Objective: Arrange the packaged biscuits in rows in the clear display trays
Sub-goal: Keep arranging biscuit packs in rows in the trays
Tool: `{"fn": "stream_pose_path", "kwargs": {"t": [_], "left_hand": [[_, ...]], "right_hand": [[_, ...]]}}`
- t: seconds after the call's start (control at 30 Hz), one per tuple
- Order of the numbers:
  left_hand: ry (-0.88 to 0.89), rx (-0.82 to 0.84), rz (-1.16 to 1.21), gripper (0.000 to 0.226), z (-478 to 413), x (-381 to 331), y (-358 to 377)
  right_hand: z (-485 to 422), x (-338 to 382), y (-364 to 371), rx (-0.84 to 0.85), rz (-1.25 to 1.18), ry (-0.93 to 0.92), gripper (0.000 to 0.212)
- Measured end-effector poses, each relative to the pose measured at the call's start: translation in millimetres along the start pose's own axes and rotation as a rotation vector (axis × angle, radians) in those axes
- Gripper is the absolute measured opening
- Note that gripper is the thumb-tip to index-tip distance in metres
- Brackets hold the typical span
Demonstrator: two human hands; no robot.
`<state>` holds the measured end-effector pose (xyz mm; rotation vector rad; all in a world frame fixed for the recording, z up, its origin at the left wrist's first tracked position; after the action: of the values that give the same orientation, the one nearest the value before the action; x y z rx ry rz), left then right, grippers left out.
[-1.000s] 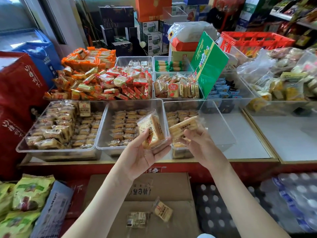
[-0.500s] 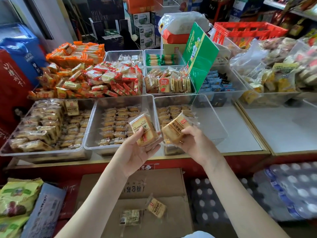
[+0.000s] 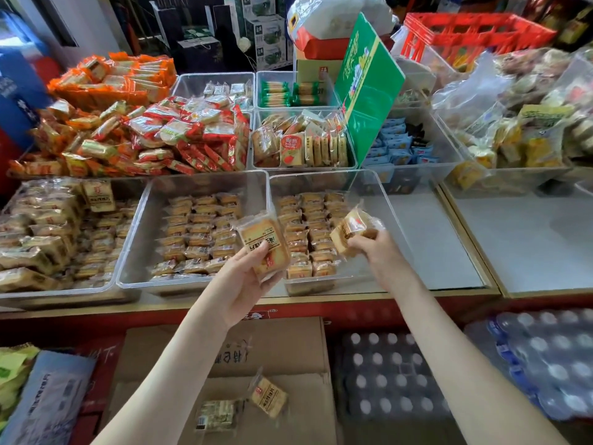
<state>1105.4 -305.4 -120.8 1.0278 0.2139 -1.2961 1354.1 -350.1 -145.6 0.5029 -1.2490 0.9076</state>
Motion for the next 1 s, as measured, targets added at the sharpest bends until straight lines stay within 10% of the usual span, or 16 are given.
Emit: {"fn": "stream_pose_path", "kwargs": {"t": [0.27,0.67,0.87,1.0], "left_hand": [[-0.014,-0.181,-0.046,0.046,-53,24,15],[0.105,-0.179,-0.491,0.041,-55,38,19],[0.206,-0.013,-0.751,0.042,-40,9,32],[0.262,-0.058,-0.689,0.052,-24,-12,39]], "right_hand": [[-113,-54,-19,0.212,0.8,0.02,0.054],[-129,-51,14,-0.007,0.963,-0.107,0.065],[-28,48,32,0.525,0.444,-0.234,0.015],[-3,53,33,0.458,0.186,-0.09,0.01]]}}
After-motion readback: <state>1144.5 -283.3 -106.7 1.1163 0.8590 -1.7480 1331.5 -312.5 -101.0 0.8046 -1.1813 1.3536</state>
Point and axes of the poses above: each hand's wrist, its own z-axis away from the middle knuckle, its own y-axis out of the palm, x = y × z, the point moved 1 cm from there along -z, towards the middle knuckle, and after that the axes turned 10 degrees about -x, right-handed, at the moved point
